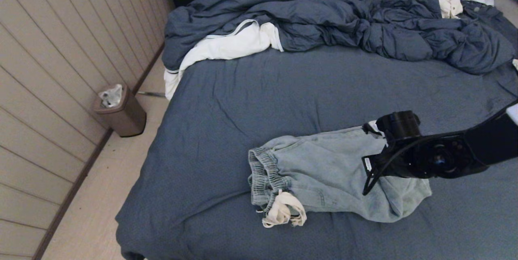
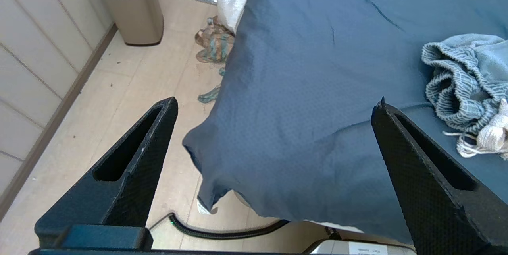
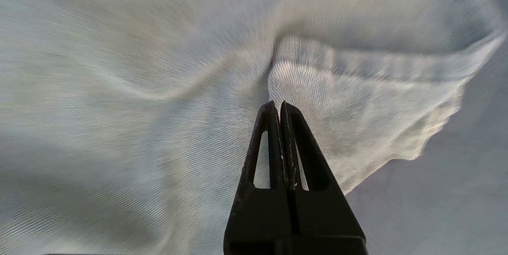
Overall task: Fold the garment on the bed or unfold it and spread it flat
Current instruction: Unford the blue shorts
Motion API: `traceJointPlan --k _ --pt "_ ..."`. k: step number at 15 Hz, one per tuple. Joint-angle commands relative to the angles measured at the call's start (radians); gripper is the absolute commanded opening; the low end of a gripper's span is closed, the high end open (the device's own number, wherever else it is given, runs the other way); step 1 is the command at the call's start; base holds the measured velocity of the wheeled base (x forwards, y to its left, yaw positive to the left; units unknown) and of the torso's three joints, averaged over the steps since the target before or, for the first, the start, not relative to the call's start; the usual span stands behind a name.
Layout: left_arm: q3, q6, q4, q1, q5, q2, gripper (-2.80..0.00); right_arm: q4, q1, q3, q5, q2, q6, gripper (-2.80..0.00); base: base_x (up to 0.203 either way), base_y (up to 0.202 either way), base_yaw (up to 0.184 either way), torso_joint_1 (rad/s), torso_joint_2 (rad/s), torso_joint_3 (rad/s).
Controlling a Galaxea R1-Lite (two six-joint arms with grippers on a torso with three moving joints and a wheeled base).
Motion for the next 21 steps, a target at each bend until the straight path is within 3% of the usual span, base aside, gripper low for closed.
traceJointPlan --k 1,3,7,12,18,21 --pt "0.000 -0.001 0.000 0.000 0.001 0.001 0.00 -0.040 -0.001 0.003 -0.004 0.106 0.000 -2.80 0.000 0.000 0.000 0.000 0.00 0.000" --pt "0.000 -0.001 0.000 0.000 0.001 0.001 0.00 -0.122 -0.019 0.009 -0.007 0.160 -0.009 -2.80 0.000 0.000 0.000 0.000 0.00 0.000" --pt "0.000 -0.001 0.000 0.000 0.001 0.001 0.00 -0.139 -0.080 0.033 -0.007 0.168 -0.014 -2.80 0.000 0.000 0.000 0.000 0.00 0.000" --pt "0.000 -0.001 0.000 0.000 0.001 0.001 0.00 -0.235 -0.229 0.190 0.009 0.098 -0.076 -2.80 0.000 0.000 0.000 0.000 0.00 0.000" --pt "0.000 -0.001 0.000 0.000 0.001 0.001 0.00 -0.575 -0.461 0.442 0.137 0.069 -0.212 -2.80 0.000 0.000 0.000 0.000 0.00 0.000" --pt "0.000 -0.001 0.000 0.000 -0.001 0.001 0.00 -0.683 -0.519 0.503 0.222 0.002 -0.241 -2.80 0.000 0.000 0.000 0.000 0.00 0.000"
